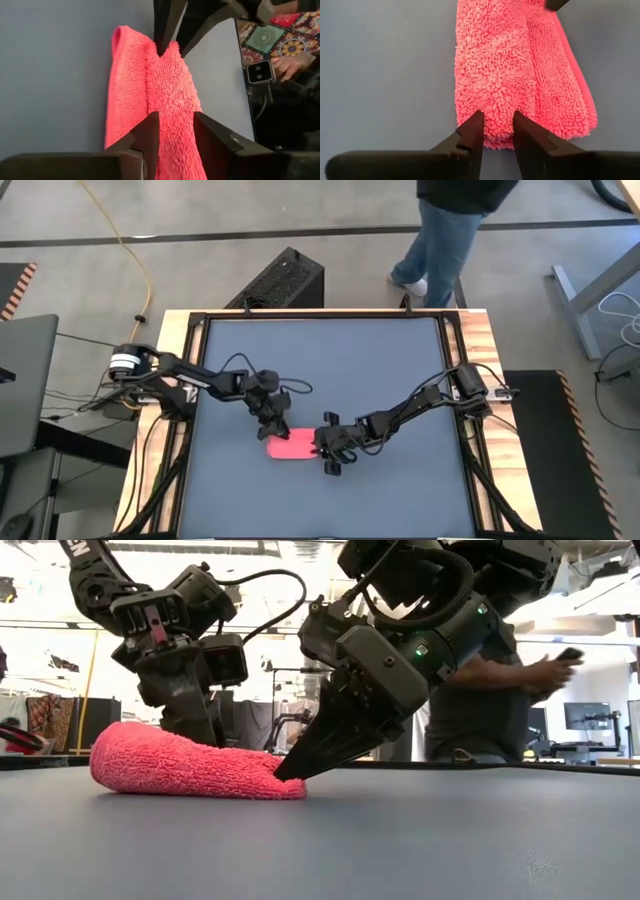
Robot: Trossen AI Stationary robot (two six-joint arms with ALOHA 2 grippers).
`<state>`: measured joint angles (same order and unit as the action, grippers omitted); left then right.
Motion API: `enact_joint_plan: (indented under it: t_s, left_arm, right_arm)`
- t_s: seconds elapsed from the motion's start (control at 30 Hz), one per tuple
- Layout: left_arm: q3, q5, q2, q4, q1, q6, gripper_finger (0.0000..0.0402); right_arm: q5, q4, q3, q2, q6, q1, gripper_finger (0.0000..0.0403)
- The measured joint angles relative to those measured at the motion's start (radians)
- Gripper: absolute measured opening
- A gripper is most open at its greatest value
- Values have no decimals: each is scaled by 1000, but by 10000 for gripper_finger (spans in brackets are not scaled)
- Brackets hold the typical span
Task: Roll towel
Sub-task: Roll the pink towel
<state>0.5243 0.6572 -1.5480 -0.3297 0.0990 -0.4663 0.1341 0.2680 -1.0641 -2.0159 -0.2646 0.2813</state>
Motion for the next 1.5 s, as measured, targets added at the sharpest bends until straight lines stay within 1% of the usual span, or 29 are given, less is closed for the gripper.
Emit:
enact_joint_plan:
  t_s: [0.17,0.33,0.5,0.63,0.73,0.87,0.93,1.0,1.07,1.1,1.17,1.27,1.33,1.4,1.5]
  left_arm:
    - [0,4,71,110,40,62,112]
    - [0,3,140,232,62,151,112]
    - [0,0,191,371,65,223,112]
    - [0,0,231,438,62,263,112]
    - [0,-13,260,416,42,269,112]
    - [1,-54,266,320,-34,267,112]
    - [1,-116,257,301,-82,300,112]
    - [1,-200,253,315,-125,335,112]
    - [1,-283,253,314,-154,359,112]
    - [1,-304,254,311,-163,371,112]
    - [1,-303,260,303,-177,397,112]
    - [2,-268,262,279,-207,447,113]
    - [2,-263,259,280,-236,491,113]
    - [2,-281,253,283,-269,531,113]
    - [1,-351,252,287,-298,588,113]
  right_arm:
    - [0,-2,0,0,-5,-1,110]
    - [0,-4,0,0,-77,-5,108]
    - [0,-4,0,0,-131,-9,108]
    - [0,-4,0,-1,-182,-9,107]
    - [0,-4,1,-1,-215,-8,107]
    - [0,-2,1,-1,-264,-9,107]
    - [-1,1,1,-1,-283,-13,107]
    - [-4,2,1,-1,-299,-16,107]
    - [-6,2,1,-1,-311,-18,107]
    - [-7,2,1,-1,-312,-19,107]
    - [-8,1,1,-1,-312,-20,107]
    - [-8,1,1,-1,-312,-20,107]
    - [-8,1,1,-1,-313,-22,107]
    - [-8,1,2,-1,-314,-26,107]
    - [-8,1,2,-1,-314,-28,107]
